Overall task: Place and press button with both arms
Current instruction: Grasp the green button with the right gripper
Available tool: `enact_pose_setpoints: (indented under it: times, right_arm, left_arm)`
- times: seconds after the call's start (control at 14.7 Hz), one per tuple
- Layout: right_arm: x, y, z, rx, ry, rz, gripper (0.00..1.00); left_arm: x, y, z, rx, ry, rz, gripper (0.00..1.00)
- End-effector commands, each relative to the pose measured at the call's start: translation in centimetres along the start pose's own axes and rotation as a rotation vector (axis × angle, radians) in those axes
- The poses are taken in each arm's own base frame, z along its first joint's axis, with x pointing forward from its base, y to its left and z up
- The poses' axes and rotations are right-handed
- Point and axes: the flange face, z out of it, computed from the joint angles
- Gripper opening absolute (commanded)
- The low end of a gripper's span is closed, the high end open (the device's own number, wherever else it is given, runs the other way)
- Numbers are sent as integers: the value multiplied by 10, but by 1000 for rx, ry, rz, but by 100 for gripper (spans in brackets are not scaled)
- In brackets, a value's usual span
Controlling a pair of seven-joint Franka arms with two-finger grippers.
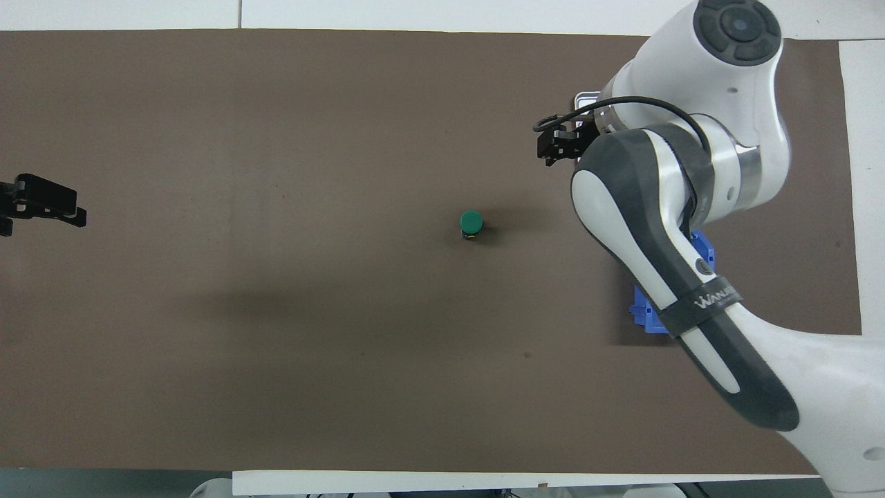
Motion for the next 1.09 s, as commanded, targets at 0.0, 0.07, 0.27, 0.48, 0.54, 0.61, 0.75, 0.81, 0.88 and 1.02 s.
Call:
enact_pose_setpoints:
  times: [0.0, 0.07, 0.27, 0.48, 0.54, 0.61, 0.75, 0.81, 0.88, 1.02]
  right_arm:
    - [1, -24, 17, 9, -8, 27, 92]
    - [-1, -33, 24, 6, -14, 26, 91]
    - [-4, -57, 38, 18, 5, 12, 91]
    - [-15, -87, 49, 24, 14, 9, 91]
    - [-20, -99, 52, 28, 20, 19, 90]
    - [-25, -113, 57, 33, 29, 26, 90]
    - [-31, -128, 68, 35, 33, 36, 90]
    - [-33, -131, 74, 30, 29, 34, 90]
    - [-35, -136, 84, 25, 24, 24, 89]
    - [-36, -136, 97, 13, 28, 15, 89]
  left_arm:
    - [-4, 6, 0, 21, 22, 40, 100]
    - [-5, 8, 1, 23, 10, 46, 100]
    - [-8, 3, 2, 20, -18, 109, 100]
    - [-8, 3, 2, 20, -20, 107, 100]
    - [-8, 1, 2, 19, -21, 100, 100]
    - [-9, 2, 1, 19, -20, 101, 100]
    - [-10, -4, 1, 15, -21, 92, 100]
    - [-9, -4, 1, 17, -20, 92, 100]
    - [-9, -4, 1, 17, -20, 92, 100]
    - [-10, -2, 3, 15, -24, 95, 100]
